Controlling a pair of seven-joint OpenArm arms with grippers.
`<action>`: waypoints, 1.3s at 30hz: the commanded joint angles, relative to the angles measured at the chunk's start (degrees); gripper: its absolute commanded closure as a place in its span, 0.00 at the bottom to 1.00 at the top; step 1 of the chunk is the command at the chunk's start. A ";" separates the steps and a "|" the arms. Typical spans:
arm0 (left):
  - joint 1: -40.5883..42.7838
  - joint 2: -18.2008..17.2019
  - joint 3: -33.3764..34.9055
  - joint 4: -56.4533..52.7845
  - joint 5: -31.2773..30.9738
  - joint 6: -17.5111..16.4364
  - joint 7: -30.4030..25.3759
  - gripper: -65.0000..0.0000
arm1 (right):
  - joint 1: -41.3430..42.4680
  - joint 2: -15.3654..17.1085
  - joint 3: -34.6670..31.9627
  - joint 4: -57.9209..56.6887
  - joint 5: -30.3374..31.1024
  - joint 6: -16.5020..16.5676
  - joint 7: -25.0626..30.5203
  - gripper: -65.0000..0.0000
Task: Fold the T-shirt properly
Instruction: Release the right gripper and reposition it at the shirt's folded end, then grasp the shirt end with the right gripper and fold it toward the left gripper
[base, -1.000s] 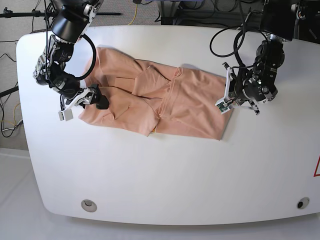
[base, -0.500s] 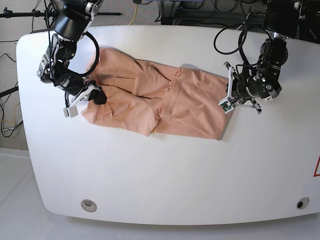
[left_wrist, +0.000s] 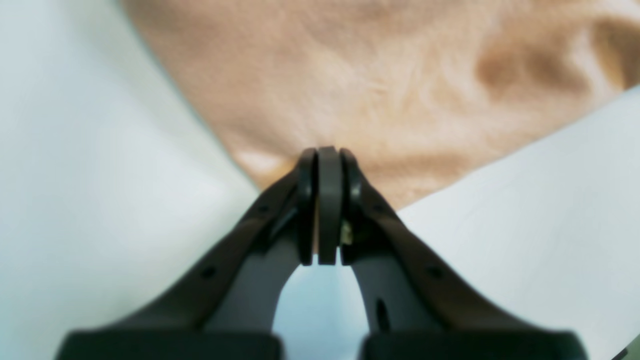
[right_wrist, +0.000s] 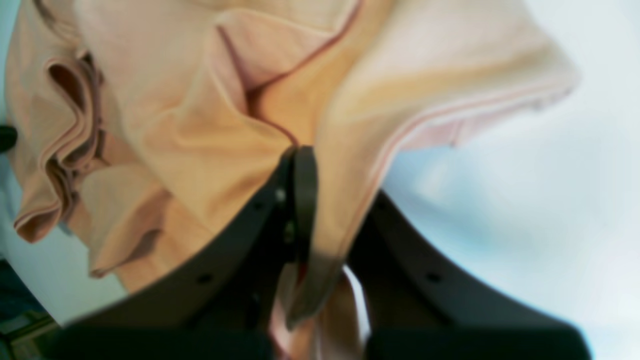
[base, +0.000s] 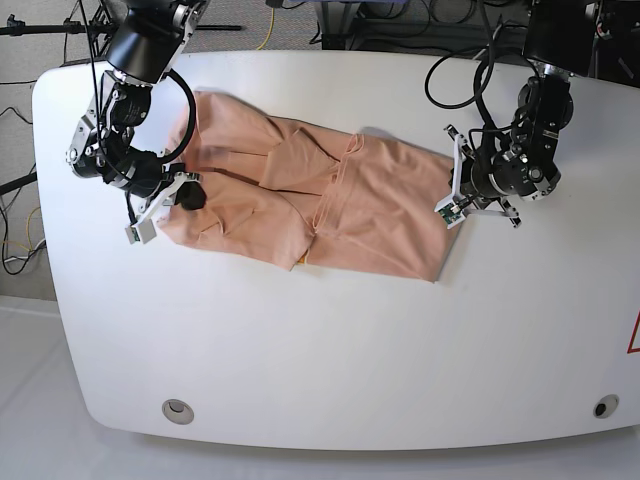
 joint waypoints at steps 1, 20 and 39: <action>0.34 0.60 0.59 -0.41 -0.22 -0.44 1.22 1.00 | 2.71 -0.76 -0.43 3.18 1.27 -0.10 -0.37 1.00; 0.70 3.23 0.59 -0.49 -0.22 -0.52 1.22 1.00 | 7.28 -8.06 -15.63 6.08 1.45 -0.27 -4.15 1.00; 1.49 3.41 0.59 -0.49 -0.22 -0.52 1.13 1.00 | 11.76 -15.62 -28.91 5.55 0.83 -0.45 -3.62 1.00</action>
